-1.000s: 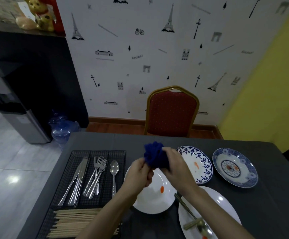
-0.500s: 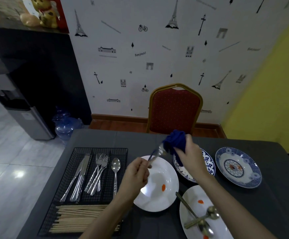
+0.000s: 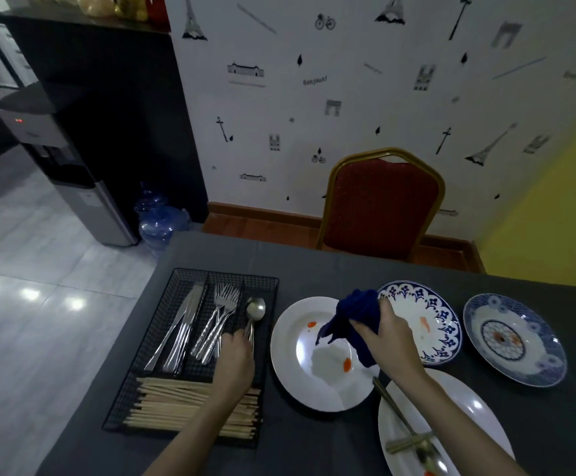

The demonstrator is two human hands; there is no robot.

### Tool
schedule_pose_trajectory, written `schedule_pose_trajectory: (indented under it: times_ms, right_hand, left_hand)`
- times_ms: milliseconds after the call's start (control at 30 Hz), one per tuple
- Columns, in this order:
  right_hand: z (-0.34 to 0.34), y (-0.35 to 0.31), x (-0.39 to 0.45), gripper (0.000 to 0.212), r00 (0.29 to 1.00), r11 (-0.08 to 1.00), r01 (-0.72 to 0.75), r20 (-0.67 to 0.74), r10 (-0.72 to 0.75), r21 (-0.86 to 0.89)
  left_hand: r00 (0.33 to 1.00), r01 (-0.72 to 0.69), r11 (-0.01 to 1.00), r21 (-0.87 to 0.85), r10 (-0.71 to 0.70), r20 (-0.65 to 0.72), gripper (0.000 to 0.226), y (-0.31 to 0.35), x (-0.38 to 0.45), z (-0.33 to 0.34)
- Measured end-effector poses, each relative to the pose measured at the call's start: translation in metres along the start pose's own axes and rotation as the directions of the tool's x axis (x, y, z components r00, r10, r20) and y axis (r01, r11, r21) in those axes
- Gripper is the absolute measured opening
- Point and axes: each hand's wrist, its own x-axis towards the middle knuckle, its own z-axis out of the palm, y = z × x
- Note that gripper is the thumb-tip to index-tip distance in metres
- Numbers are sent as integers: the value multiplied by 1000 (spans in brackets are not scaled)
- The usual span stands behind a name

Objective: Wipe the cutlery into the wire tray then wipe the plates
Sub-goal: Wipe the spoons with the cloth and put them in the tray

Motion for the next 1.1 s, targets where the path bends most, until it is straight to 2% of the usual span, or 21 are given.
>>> schedule_pose_trajectory:
  times_ms: [133,200,300,400,500,600,667,733,800,867,933,1000,1100]
  right_hand:
    - [2,4,-7,31,1000,999,20,16,-20,42]
    - [0,8,-9,30,999,998,18,26,-20,61]
    - [-8,16,-13,25,1000,997,24,0,-24,80]
    - [-20,26,-21,22,999,993,20,-40,-15,114]
    - [-38,41,-36,25,997,994,-5,-79,14,111]
    - [-58,62,-57,27,987,991,-65,-139,81,116]
    - [-70,74,-73,30,978,987,-94,-171,116,134]
    - [-85,87,-93,33,964,979,-137,-207,167,150]
    - [-97,97,-111,32,944,969,-187,-242,223,164]
    - [-108,110,-131,28,913,955,-247,-291,286,165]
    - [-116,119,-149,25,882,941,-298,-331,336,162]
    - [-121,126,-163,24,863,931,-326,-349,364,164]
    - [-123,132,-176,24,848,928,-335,-376,373,164]
  left_hand:
    - [986,-28,992,124,7,168,23,-9,4,12]
    - [982,-10,989,147,-17,187,28,-14,7,14]
    - [960,79,984,160,-118,255,12,-9,8,17]
    - [990,-79,993,90,68,123,23,21,4,11]
    - [948,-283,959,11,278,157,24,65,-1,25]
    - [839,-475,880,-21,460,291,22,111,-12,51]
    - [733,-598,801,-9,552,397,23,132,-21,71]
    - [586,-732,681,16,618,525,24,151,-31,92]
    - [433,-844,535,48,624,651,25,160,-39,112]
    - [323,-917,385,100,575,752,30,165,-47,130]
    - [272,-956,245,163,527,805,32,168,-54,143]
    - [260,-966,135,222,517,816,32,169,-58,150]
    - [261,-960,54,274,520,813,31,174,-61,150]
